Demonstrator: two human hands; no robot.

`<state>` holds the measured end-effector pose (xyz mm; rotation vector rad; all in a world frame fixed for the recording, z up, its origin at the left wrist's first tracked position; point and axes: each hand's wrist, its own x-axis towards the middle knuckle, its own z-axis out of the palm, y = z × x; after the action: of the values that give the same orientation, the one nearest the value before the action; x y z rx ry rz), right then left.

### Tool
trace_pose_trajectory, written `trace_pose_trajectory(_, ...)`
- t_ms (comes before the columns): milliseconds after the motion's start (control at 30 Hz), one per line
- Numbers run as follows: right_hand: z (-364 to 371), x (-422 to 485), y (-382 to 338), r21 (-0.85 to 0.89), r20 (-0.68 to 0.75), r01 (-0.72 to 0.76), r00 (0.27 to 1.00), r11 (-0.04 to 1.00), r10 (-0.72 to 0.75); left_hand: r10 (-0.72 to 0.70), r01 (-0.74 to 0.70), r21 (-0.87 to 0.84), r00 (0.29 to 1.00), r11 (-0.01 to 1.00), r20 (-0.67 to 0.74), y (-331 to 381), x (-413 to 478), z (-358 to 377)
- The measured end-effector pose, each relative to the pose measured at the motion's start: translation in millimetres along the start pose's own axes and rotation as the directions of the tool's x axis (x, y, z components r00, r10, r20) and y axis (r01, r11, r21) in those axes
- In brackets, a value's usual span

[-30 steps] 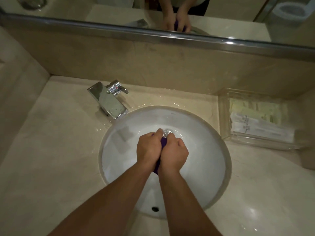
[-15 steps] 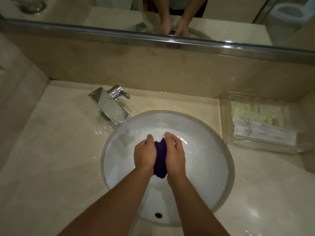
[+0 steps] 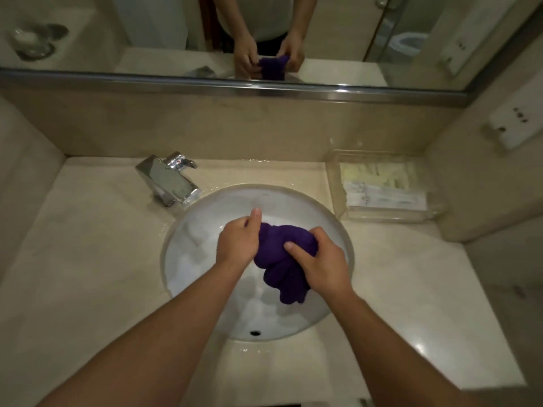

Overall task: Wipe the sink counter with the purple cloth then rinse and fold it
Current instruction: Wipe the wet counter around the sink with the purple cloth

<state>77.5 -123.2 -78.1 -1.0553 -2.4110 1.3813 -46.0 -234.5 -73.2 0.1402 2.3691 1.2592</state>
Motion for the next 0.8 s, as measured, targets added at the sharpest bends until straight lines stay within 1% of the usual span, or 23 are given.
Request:
trace_pose_trajectory(33, -15.4, 1.6, -1.1, -0.063, 0.048, 0.044, 0.998, 0.997, -0.041, 0.056, -0.054, 0.038, 0.997, 0.998, -0.053, 5.7, -9.2, 0.5)
trace_pose_trajectory(100, -49.3, 3.3, -3.7, -0.194, 0.207, 0.15, 0.972, 0.97, -0.109, 0.117, -0.109, 0.054, 0.979, 0.993, -0.167, 16.1, -29.5, 0.5)
trace_pose_trajectory(133, -66.6, 2.4, -5.6, -0.223, 0.292, 0.176, 0.951, 0.959, -0.106, 0.137, -0.129, 0.051, 0.97, 0.99, -0.2, 18.6, -37.7, 0.9)
trace_pose_trajectory(167, -83.1, 0.0, -7.3, -0.224, 0.363, 0.177, 0.928, 0.958, -0.087, 0.164, -0.154, 0.067, 0.966, 0.986, -0.199, 21.1, -46.0, 1.0)
trace_pose_trajectory(233, -111.8, -7.1, -7.2, -0.209, 0.434, 0.169, 0.899, 0.963, -0.063, 0.236, -0.227, 0.091, 0.966, 0.97, -0.102, 22.4, -63.0, 1.1)
trace_pose_trajectory(300, -136.2, -14.7, -2.0, -0.195, 0.478, 0.181, 0.876, 0.964, -0.068, 0.262, -0.263, 0.01, 0.963, 0.965, 0.058, 25.4, -84.2, 4.5)
trace_pose_trajectory(400, -175.3, -33.4, 19.3, -0.105, 0.558, 0.149, 0.827, 0.983, -0.066, 0.232, -0.23, -0.041, 0.928, 0.972, 0.29, 24.4, -121.6, 17.8)
trace_pose_trajectory(467, -200.4, -50.1, 39.4, -0.044, 0.614, 0.112, 0.787, 0.993, -0.061, 0.213, -0.201, -0.071, 0.905, 0.977, 0.367, 22.3, -148.5, 33.6)
trace_pose_trajectory(500, -211.3, -58.8, 51.2, -0.012, 0.622, 0.067, 0.782, 0.998, -0.045, 0.214, -0.188, -0.104, 0.9, 0.977, 0.379, 23.2, -161.1, 43.9)
trace_pose_trajectory(567, -226.3, -68.4, 75.2, 0.038, 0.587, 0.007, 0.809, 0.999, -0.028, 0.214, -0.155, -0.196, 0.92, 0.968, 0.328, 24.7, -181.3, 69.5)
trace_pose_trajectory(600, -230.1, -66.8, 85.7, 0.031, 0.536, 0.019, 0.843, 0.999, -0.033, 0.204, -0.142, -0.226, 0.937, 0.964, 0.283, 25.6, -187.2, 83.6)
trace_pose_trajectory(633, -231.9, -62.1, 95.6, -0.023, 0.463, 0.06, 0.885, 0.998, -0.043, 0.19, -0.136, -0.225, 0.953, 0.965, 0.238, 26.3, -189.9, 97.5)
trace_pose_trajectory(667, -232.6, -55.6, 106.5, -0.128, 0.379, 0.112, 0.924, 0.985, -0.056, 0.169, -0.137, -0.175, 0.967, 0.975, 0.19, 25.2, -187.6, 110.5)
trace_pose_trajectory(700, -231.1, -51.2, 117.0, -0.249, 0.301, 0.151, 0.951, 0.957, -0.072, 0.155, -0.148, -0.058, 0.978, 0.987, 0.14, 21.5, -181.3, 121.8)
trace_pose_trajectory(733, -227.6, -48.0, 129.0, -0.358, 0.238, 0.172, 0.967, 0.918, -0.088, 0.147, -0.157, 0.1, 0.984, 0.982, 0.101, 15.2, -174.7, 131.8)
trace_pose_trajectory(767, -222.7, -47.2, 139.9, -0.433, 0.177, 0.181, 0.978, 0.883, -0.113, 0.148, -0.164, 0.273, 0.986, 0.948, 0.08, 7.3, -170.0, 141.5)
trace_pose_trajectory(800, -216.7, -48.2, 149.6, -0.46, 0.107, 0.181, 0.983, 0.869, -0.149, 0.174, -0.185, 0.418, 0.983, 0.889, 0.065, -0.9, -167.5, 151.9)
